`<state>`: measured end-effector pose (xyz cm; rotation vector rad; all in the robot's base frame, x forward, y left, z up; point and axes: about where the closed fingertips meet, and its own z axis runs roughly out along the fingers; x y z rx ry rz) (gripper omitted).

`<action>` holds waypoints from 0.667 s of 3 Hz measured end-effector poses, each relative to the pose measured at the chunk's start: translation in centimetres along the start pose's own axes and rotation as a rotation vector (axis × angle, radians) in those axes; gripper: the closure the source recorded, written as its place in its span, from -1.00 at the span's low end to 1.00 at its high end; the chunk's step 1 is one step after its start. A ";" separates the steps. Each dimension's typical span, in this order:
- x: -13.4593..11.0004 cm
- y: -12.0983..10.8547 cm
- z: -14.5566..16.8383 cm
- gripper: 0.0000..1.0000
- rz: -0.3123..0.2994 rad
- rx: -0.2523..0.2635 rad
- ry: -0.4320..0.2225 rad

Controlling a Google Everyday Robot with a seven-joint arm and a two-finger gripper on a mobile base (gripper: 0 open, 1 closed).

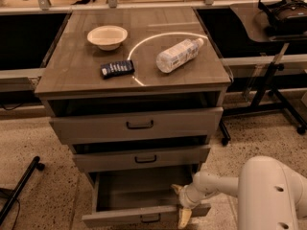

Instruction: Open bottom drawer

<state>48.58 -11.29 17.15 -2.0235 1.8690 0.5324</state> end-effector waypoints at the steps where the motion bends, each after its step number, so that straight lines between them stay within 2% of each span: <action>1: 1.2 2.2 1.0 -0.70 0.009 -0.029 -0.004; 2: 1.6 3.4 0.9 -0.25 0.002 -0.030 0.012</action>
Offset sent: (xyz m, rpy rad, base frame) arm -0.0443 -0.0209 -0.0140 -0.0373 0.0137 0.0168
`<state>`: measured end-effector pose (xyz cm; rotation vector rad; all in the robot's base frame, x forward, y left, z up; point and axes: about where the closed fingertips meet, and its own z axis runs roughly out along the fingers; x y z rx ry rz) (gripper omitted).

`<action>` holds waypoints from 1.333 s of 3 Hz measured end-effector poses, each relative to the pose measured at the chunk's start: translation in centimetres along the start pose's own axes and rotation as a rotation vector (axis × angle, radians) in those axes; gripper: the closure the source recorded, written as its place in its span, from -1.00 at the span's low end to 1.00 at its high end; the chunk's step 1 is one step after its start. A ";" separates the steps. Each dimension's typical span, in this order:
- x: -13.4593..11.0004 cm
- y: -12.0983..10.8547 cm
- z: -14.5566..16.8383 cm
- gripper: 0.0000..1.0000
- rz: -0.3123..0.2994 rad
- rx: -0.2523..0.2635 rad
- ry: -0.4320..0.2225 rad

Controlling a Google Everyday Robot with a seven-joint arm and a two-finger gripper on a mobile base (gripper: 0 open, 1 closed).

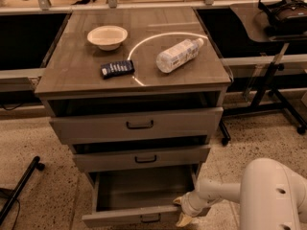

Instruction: Open bottom drawer

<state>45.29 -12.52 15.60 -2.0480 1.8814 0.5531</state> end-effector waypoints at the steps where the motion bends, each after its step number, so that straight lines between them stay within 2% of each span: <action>1: -0.1 1.0 -0.5 0.23 -0.012 0.004 0.013; 2: -0.3 1.5 -1.2 0.67 -0.020 0.011 0.020; 3: -0.4 1.6 -1.2 0.62 -0.020 0.010 0.020; 4: -0.4 1.6 -1.2 0.18 -0.020 0.010 0.020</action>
Offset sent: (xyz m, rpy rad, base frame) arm -0.0170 -0.0086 0.0254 -0.0275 -0.0419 0.0149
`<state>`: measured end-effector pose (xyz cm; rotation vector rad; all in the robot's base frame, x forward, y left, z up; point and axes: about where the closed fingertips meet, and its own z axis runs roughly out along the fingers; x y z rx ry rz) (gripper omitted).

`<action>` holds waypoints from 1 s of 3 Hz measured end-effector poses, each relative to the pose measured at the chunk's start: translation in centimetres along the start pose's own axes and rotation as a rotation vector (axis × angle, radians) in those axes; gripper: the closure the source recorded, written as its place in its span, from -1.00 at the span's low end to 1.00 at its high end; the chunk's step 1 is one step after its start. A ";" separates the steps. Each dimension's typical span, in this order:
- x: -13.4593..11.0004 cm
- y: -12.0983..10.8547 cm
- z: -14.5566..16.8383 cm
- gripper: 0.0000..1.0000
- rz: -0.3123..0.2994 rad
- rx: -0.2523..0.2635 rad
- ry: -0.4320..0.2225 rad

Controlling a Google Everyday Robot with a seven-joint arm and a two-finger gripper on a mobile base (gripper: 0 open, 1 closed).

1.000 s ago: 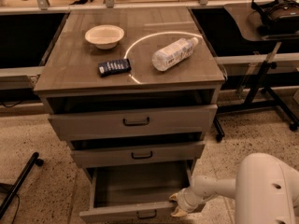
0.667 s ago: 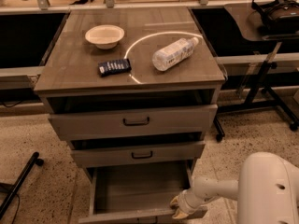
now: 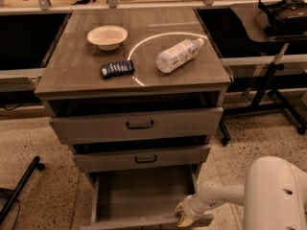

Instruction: Open bottom drawer

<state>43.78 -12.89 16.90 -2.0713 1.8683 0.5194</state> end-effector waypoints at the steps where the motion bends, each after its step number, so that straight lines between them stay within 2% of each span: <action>1: 0.0 0.0 0.0 -0.31 0.000 0.000 0.000; 2: 0.9 0.0 -2.7 -0.78 -0.008 0.049 0.010; 3: 2.8 0.2 -9.9 -1.00 -0.001 0.154 0.065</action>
Offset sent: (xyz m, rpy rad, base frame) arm 0.0110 -0.0521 0.0535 -0.0153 -0.1270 -0.0394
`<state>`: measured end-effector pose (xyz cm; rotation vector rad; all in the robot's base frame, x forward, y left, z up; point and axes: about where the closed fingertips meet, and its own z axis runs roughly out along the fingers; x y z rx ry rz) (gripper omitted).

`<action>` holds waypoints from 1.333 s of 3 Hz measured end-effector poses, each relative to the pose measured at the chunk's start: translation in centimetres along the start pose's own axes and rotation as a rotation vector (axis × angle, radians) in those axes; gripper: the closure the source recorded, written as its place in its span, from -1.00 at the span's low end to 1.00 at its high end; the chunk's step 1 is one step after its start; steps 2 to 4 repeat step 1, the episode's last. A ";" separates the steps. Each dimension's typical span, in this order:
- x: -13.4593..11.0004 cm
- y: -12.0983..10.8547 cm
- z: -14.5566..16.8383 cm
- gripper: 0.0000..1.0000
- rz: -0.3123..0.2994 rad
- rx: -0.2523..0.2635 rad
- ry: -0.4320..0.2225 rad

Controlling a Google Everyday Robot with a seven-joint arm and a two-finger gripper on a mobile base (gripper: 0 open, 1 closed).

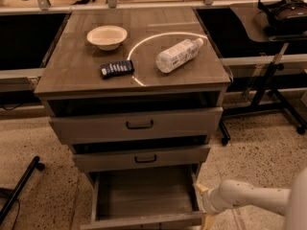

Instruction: Open bottom drawer

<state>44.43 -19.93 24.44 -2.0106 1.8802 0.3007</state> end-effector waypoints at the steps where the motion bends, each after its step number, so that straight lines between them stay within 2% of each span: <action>1: 2.1 -0.9 -6.2 -1.00 0.020 0.071 0.038; 4: 2.1 -0.9 -6.2 -1.00 0.020 0.071 0.038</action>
Offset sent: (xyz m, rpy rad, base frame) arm 0.0000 0.0000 0.0000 0.0000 0.0000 0.0000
